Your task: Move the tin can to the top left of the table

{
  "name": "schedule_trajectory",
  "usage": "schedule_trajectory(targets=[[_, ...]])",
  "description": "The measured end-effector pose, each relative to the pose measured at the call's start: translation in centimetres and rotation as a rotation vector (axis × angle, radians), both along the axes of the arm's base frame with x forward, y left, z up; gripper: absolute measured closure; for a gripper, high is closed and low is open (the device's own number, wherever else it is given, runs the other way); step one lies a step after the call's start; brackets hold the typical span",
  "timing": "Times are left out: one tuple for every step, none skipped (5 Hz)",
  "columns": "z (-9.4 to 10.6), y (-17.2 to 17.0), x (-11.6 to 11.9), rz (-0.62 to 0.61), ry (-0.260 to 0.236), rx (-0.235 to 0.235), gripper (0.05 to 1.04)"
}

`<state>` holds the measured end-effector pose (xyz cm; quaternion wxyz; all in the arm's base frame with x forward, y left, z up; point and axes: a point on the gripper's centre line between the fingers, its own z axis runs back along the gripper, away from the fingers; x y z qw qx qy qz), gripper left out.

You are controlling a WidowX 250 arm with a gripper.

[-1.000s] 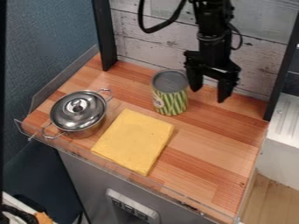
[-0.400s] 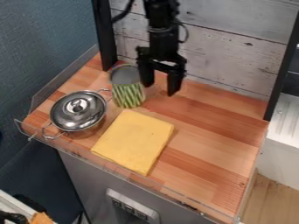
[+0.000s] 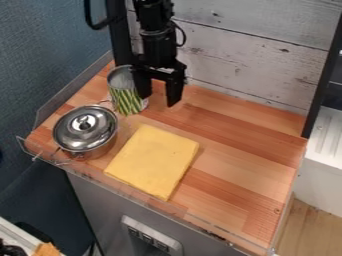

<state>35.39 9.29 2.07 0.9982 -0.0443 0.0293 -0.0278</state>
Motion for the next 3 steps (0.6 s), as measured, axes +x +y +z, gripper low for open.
schedule_trajectory(targets=[[1.7,-2.4,0.6,-0.066,-0.080,0.016,0.083],[4.0,-4.7,0.8,-0.120,-0.143,0.044,0.083],[4.1,-4.3,0.4,-0.100,-0.136,0.058,0.083]])
